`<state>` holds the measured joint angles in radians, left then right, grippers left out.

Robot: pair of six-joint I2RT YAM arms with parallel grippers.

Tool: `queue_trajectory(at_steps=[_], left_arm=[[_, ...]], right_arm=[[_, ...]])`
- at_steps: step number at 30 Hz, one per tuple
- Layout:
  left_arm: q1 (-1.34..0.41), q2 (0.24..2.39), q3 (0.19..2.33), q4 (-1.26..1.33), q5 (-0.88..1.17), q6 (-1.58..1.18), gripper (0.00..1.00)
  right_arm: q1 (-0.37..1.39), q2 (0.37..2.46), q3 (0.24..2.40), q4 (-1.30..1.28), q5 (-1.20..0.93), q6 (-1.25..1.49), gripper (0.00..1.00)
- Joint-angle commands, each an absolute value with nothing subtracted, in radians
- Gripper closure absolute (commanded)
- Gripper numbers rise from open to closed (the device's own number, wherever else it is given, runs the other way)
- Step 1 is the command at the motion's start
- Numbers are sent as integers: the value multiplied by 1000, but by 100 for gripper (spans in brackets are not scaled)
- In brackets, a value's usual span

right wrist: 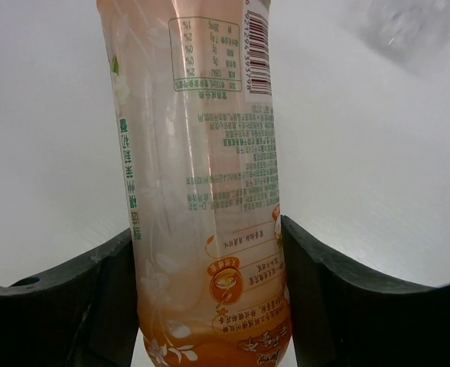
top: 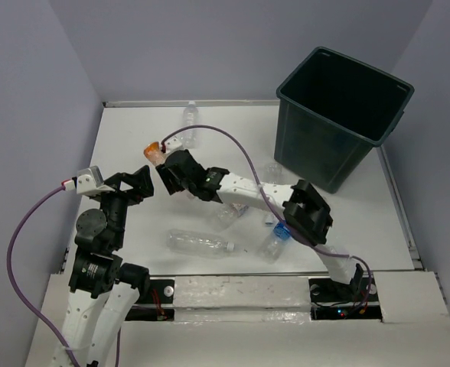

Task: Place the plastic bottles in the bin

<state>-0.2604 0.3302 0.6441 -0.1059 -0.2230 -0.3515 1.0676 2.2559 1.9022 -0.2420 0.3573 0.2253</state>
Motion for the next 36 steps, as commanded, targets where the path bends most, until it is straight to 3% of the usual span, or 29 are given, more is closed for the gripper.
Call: queue_trajectory(at_steps=[1, 7, 19, 22, 25, 26, 36], left_arm=[[-262, 337, 681, -74, -239, -351, 1], [-264, 354, 681, -69, -230, -351, 1], [-261, 577, 741, -63, -150, -383, 1], [-262, 711, 803, -71, -109, -379, 1], [-262, 860, 873, -78, -72, -388, 1], [-261, 899, 888, -68, -69, -402, 1], [-271, 1491, 1205, -83, -71, -344, 1]], right_arm=[[1048, 1956, 1858, -77, 469, 95, 58], [876, 1670, 1802, -68, 526, -73, 59], [280, 1476, 1767, -97, 421, -62, 60], [184, 1460, 1718, -100, 338, -5, 48], [120, 1456, 1674, -113, 333, 55, 18], [106, 1454, 1669, -150, 315, 87, 2], [87, 1267, 1545, -167, 85, 202, 0]])
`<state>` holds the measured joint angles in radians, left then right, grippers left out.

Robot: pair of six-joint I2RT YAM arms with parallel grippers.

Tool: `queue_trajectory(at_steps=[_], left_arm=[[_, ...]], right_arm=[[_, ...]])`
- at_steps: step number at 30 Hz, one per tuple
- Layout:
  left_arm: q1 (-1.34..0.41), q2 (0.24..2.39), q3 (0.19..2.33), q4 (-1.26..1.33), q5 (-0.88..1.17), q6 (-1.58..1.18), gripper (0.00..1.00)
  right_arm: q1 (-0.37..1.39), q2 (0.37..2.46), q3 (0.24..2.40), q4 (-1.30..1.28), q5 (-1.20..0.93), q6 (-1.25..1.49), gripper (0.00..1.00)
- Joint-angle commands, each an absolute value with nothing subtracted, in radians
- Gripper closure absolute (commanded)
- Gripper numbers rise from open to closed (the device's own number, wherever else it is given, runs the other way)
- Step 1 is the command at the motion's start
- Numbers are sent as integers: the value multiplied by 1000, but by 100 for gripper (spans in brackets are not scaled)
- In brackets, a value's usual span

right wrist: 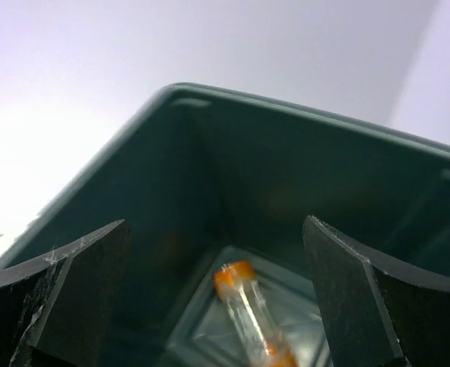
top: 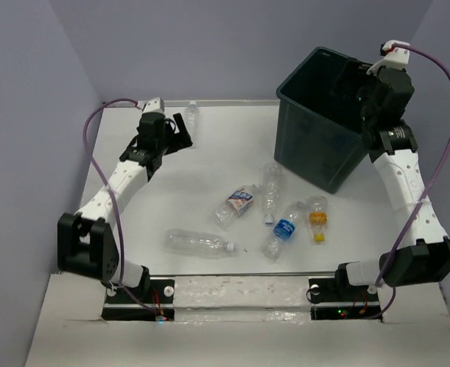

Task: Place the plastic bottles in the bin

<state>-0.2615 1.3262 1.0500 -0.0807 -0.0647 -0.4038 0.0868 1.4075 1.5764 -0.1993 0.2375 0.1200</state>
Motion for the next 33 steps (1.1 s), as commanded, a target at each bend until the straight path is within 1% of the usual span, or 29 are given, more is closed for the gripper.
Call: queue_trajectory(at_steps=[1, 2, 4, 8, 10, 12, 16, 20, 21, 23, 26, 27, 28, 30, 32, 33], left_arm=[[-272, 1538, 1292, -100, -74, -298, 1], [-275, 1587, 1337, -116, -74, -269, 1], [-276, 1704, 1434, -132, -93, -204, 1], [-278, 1880, 1580, -159, -155, -130, 1], [-276, 1986, 1685, -202, -158, -92, 1], [-276, 2081, 1747, -222, -149, -74, 1], [-276, 2207, 1882, -248, -138, -58, 1], [-276, 2330, 1996, -314, -161, -67, 1], [-276, 2342, 2009, -318, -172, -67, 1], [-276, 2349, 2014, -299, -195, -66, 9], [-278, 2323, 1958, -256, -216, -75, 27], [-278, 2280, 1929, -205, -218, -77, 28], [-276, 2251, 1854, -172, -203, -78, 32], [-276, 2157, 1786, -88, -173, -78, 32], [-276, 2090, 1709, -60, -152, -87, 32], [-276, 2013, 1683, -31, -135, -100, 32]], right_arm=[[87, 1244, 1522, -149, 46, 218, 0], [87, 1221, 1500, -137, -33, 230, 0], [87, 1151, 1418, -89, -121, 277, 0], [87, 1072, 1322, -58, -221, 340, 0], [98, 1037, 1274, -32, -238, 357, 0], [110, 1022, 1249, -22, -245, 368, 0], [205, 1017, 1220, -12, -252, 353, 0], [317, 1051, 1224, -15, -195, 299, 0], [340, 1069, 1229, -15, -189, 295, 0], [406, 1089, 1232, -14, -160, 281, 0], [465, 1129, 1235, -11, -123, 267, 0], [497, 1137, 1236, -12, -114, 259, 0], [509, 1155, 1241, -11, -109, 258, 0], [528, 1173, 1247, -12, -117, 262, 0], [537, 1193, 1247, -12, -130, 279, 0], [537, 1200, 1246, -11, -130, 307, 0]])
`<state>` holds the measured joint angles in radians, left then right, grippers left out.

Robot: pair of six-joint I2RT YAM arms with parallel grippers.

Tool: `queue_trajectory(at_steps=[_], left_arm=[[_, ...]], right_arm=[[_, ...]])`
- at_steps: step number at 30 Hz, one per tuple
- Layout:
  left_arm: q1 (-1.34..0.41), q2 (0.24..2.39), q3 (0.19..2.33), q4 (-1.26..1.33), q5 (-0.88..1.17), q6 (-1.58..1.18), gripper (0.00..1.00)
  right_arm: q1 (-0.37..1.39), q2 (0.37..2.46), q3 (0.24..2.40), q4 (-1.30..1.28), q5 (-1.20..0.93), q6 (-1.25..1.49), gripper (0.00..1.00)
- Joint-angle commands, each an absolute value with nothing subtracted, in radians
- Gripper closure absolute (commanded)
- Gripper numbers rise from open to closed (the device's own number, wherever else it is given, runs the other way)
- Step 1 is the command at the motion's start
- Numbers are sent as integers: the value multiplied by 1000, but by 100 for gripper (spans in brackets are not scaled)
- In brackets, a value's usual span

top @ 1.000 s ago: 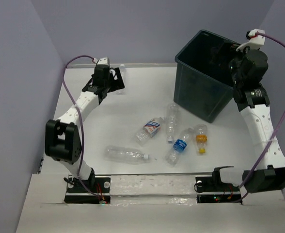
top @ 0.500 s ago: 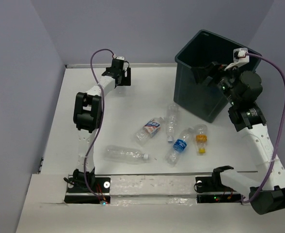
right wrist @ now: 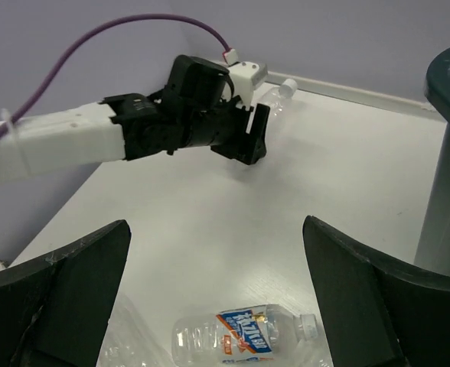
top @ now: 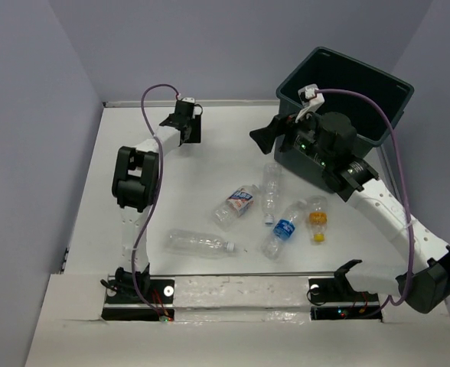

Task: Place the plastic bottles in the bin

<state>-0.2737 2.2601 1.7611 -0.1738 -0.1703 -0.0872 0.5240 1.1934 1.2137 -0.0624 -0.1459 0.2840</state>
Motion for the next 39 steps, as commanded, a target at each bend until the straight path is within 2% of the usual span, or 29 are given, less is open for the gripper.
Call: queue_trajectory(at_steps=[1, 3, 6, 13, 18, 27, 29, 31, 32, 33, 34, 38, 39], left_arm=[[-278, 1973, 1631, -22, -96, -116, 32], [-276, 1825, 1554, 44, -33, -162, 32], [-307, 1622, 1317, 139, 164, -305, 32], [-498, 1224, 939, 274, 236, -382, 31], [-600, 1051, 833, 316, 264, -420, 31], [-713, 994, 805, 301, 287, -414, 30], [-730, 988, 805, 301, 290, -405, 29], [-736, 976, 805, 295, 281, -405, 26], [-736, 956, 805, 279, 269, -408, 18], [-736, 944, 805, 269, 259, -407, 6], [-736, 930, 808, 256, 233, -405, 1], [-736, 839, 828, 149, 155, -381, 1], [-736, 798, 834, 83, 109, -367, 1]], right_arm=[[537, 1206, 1244, 26, -132, 322, 0], [537, 1229, 1243, 46, -150, 375, 0], [537, 1261, 1233, 116, -187, 467, 0], [537, 1281, 1163, 253, -305, 636, 0], [575, 1295, 1108, 325, -376, 687, 0], [618, 1350, 1077, 390, -429, 735, 0], [618, 1359, 1081, 390, -408, 738, 12], [627, 1355, 1080, 391, -374, 736, 37], [627, 1339, 1083, 381, -338, 732, 53], [627, 1330, 1092, 368, -319, 709, 56], [627, 1316, 1126, 323, -299, 686, 57], [627, 1298, 1229, 193, -151, 549, 58], [627, 1281, 1276, 174, -47, 494, 60]])
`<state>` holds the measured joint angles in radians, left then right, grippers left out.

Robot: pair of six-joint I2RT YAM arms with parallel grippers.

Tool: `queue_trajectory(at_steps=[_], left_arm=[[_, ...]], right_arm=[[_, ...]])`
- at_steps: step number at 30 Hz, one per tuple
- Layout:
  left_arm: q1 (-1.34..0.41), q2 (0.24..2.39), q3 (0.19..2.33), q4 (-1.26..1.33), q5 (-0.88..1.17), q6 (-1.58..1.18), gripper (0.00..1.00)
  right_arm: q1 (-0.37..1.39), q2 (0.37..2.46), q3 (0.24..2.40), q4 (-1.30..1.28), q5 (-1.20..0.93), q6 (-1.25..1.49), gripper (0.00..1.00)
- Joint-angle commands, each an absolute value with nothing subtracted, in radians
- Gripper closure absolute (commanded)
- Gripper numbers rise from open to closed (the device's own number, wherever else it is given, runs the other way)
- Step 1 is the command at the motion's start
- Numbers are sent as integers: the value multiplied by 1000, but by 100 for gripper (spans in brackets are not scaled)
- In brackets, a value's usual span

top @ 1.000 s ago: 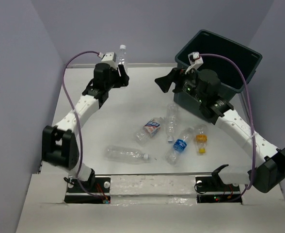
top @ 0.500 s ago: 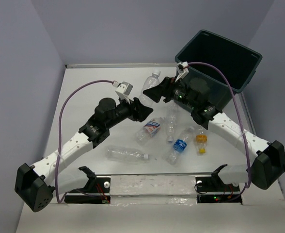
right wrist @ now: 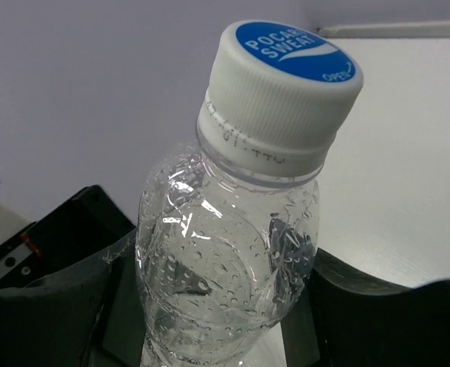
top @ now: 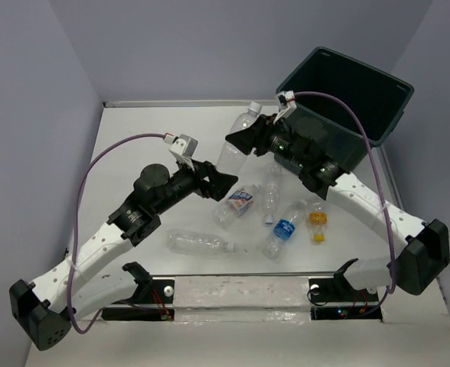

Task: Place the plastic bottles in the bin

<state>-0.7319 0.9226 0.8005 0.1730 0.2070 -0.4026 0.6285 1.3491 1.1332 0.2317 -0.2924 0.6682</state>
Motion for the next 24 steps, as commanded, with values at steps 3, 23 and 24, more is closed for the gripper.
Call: queue_trajectory(at_steps=[3, 23, 24], left_arm=[[-736, 712, 864, -59, 13, -318, 1], [-736, 402, 703, -149, -244, -232, 1], [-736, 393, 703, -146, -244, -233, 1]], right_arm=[[569, 1235, 1363, 144, 81, 404, 64], [215, 1445, 1785, -108, 643, -126, 0], [215, 1443, 1811, -150, 555, -109, 0]])
